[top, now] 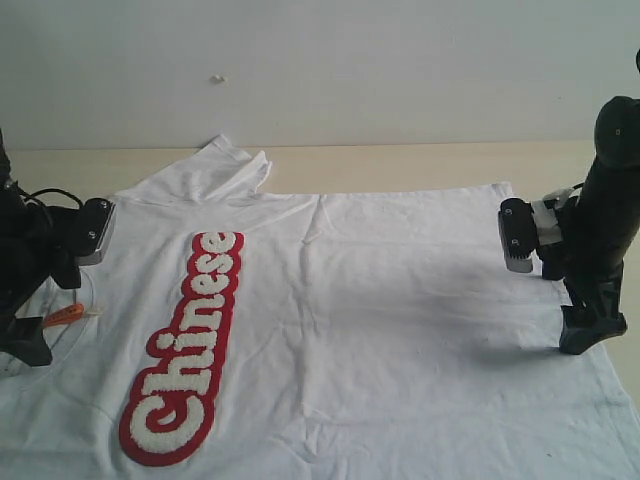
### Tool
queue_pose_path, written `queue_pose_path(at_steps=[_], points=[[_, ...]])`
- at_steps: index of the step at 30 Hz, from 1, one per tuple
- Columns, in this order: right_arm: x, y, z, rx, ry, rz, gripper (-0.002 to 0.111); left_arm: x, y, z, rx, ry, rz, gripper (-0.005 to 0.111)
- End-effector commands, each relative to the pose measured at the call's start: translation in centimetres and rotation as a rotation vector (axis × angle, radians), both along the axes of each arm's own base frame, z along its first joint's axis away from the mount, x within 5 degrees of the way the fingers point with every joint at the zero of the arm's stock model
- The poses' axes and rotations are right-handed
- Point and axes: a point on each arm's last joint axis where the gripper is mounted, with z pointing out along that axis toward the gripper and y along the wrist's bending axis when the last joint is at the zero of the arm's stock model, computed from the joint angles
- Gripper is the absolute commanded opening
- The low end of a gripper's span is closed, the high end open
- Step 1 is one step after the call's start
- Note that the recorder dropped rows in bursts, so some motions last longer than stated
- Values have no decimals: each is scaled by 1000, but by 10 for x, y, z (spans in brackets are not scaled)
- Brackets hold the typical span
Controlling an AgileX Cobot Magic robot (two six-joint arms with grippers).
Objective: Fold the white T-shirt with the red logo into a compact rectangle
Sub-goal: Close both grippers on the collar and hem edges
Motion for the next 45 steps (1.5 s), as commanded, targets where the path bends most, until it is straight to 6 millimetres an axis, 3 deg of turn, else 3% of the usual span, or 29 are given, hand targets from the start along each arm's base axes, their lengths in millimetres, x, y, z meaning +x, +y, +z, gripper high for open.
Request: queue_pose_path(at_steps=[1,11,17,21,25,30,35,40,45], points=[[3,-2,-11,0,-10,0,100,3,1,-5,-1,0,11,105],[3,-2,-14,1,-2,-4,100,4,1,-25,4,41,12,105],[3,-2,-14,1,-1,-6,100,4,1,-27,3,39,28,105],[3,-2,-14,1,1,-8,98,2,1,-34,6,74,27,95],[3,-2,-14,1,1,-8,77,2,1,-43,8,93,28,60],[3,-2,-14,1,-7,-38,34,4,-1,-48,-10,85,60,1],[3,-2,-14,1,-6,-63,0,4,-1,-48,-16,90,78,0],[3,-2,-4,1,-20,-97,0,5,-2,-28,-23,35,77,0],[2,-2,31,-1,-48,-97,0,6,0,15,-23,-90,61,0]])
